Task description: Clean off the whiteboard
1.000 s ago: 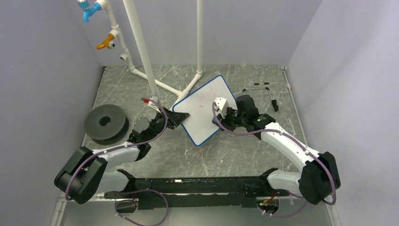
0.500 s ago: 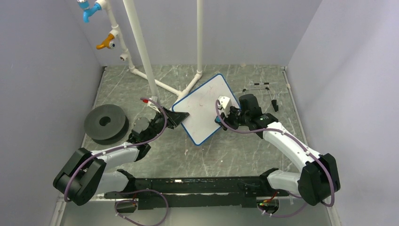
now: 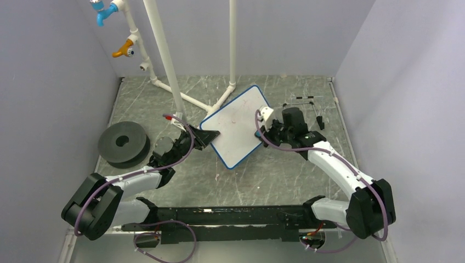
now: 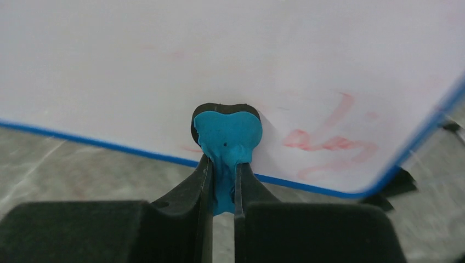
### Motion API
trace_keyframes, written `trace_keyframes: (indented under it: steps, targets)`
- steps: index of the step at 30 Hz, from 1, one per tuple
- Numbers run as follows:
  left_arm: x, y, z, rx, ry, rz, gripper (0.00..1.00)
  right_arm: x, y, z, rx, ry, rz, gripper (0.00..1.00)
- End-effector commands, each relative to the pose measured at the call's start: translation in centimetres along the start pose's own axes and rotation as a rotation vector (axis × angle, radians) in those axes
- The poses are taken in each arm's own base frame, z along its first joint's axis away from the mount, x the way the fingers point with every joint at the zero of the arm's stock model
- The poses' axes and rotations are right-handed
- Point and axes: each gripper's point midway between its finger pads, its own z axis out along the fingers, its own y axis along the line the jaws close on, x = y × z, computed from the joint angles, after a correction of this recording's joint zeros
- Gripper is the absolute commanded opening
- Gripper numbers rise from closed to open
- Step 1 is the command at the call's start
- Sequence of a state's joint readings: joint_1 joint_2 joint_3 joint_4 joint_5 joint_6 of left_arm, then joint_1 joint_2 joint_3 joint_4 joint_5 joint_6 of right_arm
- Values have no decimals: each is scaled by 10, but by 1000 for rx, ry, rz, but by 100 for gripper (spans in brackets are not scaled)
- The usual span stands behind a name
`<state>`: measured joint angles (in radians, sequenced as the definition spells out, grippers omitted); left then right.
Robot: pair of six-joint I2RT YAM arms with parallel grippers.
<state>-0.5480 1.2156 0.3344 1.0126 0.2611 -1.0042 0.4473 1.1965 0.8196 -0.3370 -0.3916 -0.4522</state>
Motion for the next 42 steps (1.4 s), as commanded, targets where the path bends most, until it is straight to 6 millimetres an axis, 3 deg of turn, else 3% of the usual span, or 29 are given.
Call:
trace_keyframes:
  steps: [1, 4, 9, 12, 15, 19, 22, 25, 30, 32, 34, 36, 37, 39, 42]
  targets:
    - [-36, -84, -10, 305, -108, 35, 0, -5, -56, -14, 255, -25, 82, 0]
    - [-35, -84, -10, 308, -106, 30, 0, -5, -32, -6, 121, -30, 47, 0]
    - [-36, -83, -8, 316, -111, 26, 0, -16, 58, 3, -266, -58, -105, 0]
    - [-35, -82, -8, 312, -112, 22, 0, -19, 75, 5, -348, -60, -124, 0]
    - [-37, -82, -8, 315, -116, 22, 0, -19, 54, 9, -238, -48, -94, 0]
    - [-38, -83, -9, 310, -120, 25, 0, -1, -10, 3, 12, 5, 2, 0]
    - [-41, -81, -11, 300, -137, 19, 0, 21, -22, -4, 73, 54, -14, 0]
    - [-42, -81, -12, 303, -144, 15, 0, 24, 0, -2, -34, 47, -36, 0]
    - [-41, -79, -13, 303, -144, 13, 0, 8, 74, 9, -321, 22, -176, 0]
    - [-40, -79, -12, 302, -141, 15, 0, 3, 86, 11, -376, 16, -178, 0]
    - [-39, -79, -12, 304, -133, 20, 0, -7, 73, 11, -326, -2, -137, 0]
    - [-37, -79, -12, 307, -124, 28, 0, -19, 32, 7, -180, -38, -39, 0]
    - [-35, -78, -12, 306, -117, 31, 0, -17, 4, 3, -72, -37, 13, 0]
    - [-33, -77, -11, 303, -102, 45, 0, -11, -31, -11, 65, -41, 81, 0]
    - [-28, -71, -9, 279, -80, 81, 0, -17, -33, -35, 36, -108, 77, 0]
